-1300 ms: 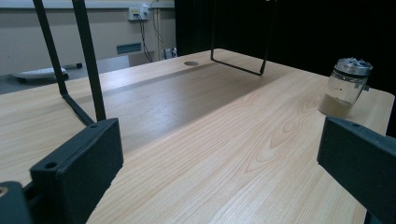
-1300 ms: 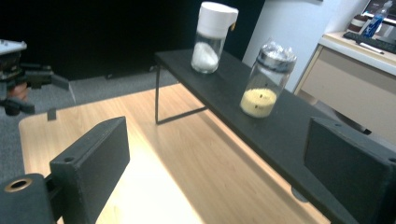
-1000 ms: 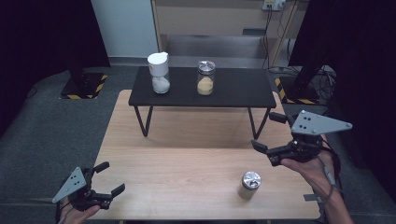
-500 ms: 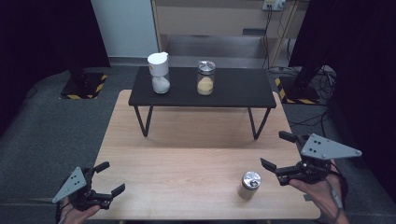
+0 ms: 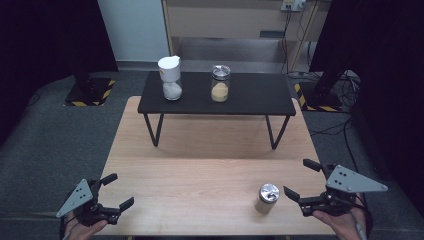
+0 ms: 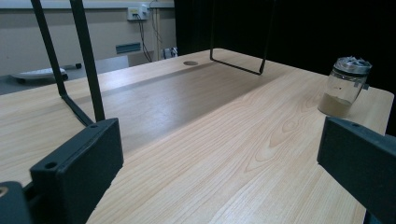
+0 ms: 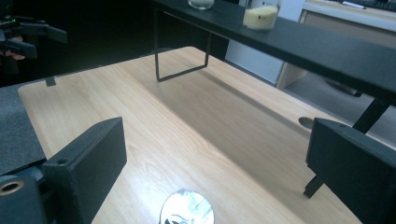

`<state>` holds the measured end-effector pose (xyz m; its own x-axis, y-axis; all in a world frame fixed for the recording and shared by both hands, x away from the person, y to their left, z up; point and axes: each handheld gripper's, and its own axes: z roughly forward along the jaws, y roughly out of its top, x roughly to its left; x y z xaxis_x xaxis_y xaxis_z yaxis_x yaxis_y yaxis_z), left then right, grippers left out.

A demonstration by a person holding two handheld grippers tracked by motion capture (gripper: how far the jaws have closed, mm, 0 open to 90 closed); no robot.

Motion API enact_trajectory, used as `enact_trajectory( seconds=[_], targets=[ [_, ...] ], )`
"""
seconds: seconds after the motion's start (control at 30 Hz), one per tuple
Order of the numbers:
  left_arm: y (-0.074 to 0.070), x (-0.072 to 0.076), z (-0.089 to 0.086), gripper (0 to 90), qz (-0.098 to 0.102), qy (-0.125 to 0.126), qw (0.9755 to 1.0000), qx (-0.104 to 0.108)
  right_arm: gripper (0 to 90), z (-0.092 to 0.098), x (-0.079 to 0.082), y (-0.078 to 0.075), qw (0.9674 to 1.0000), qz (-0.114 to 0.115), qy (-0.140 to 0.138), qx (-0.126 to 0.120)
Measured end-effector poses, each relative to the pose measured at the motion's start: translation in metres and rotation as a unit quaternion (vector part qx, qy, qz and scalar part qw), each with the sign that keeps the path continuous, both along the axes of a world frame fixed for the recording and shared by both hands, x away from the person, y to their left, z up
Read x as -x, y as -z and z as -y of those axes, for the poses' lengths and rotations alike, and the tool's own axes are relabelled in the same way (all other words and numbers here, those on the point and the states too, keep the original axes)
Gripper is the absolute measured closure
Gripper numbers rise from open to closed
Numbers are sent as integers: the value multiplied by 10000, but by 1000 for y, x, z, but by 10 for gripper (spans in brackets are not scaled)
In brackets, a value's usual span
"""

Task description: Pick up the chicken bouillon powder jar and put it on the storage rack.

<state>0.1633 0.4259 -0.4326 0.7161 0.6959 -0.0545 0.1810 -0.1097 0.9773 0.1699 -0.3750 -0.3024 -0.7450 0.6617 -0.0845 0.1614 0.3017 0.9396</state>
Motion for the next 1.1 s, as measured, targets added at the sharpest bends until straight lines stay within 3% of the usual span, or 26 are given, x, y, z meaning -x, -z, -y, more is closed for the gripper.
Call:
enact_trajectory(
  seconds=[0.33, 0.53, 1.1],
  targets=[
    [-1, 0, 0, 0, 2, 9, 10000, -23, 56, 4, 7, 27, 9998, -136, 109, 21],
    [-1, 0, 1, 0, 8, 13, 10000, -35, 56, 5, 7, 38, 9993, -331, 172, 19],
    [-1, -1, 1, 0, -2, 15, 10000, -68, 59, 7, 10, 68, 9982, -497, 336, -23]
  ],
)
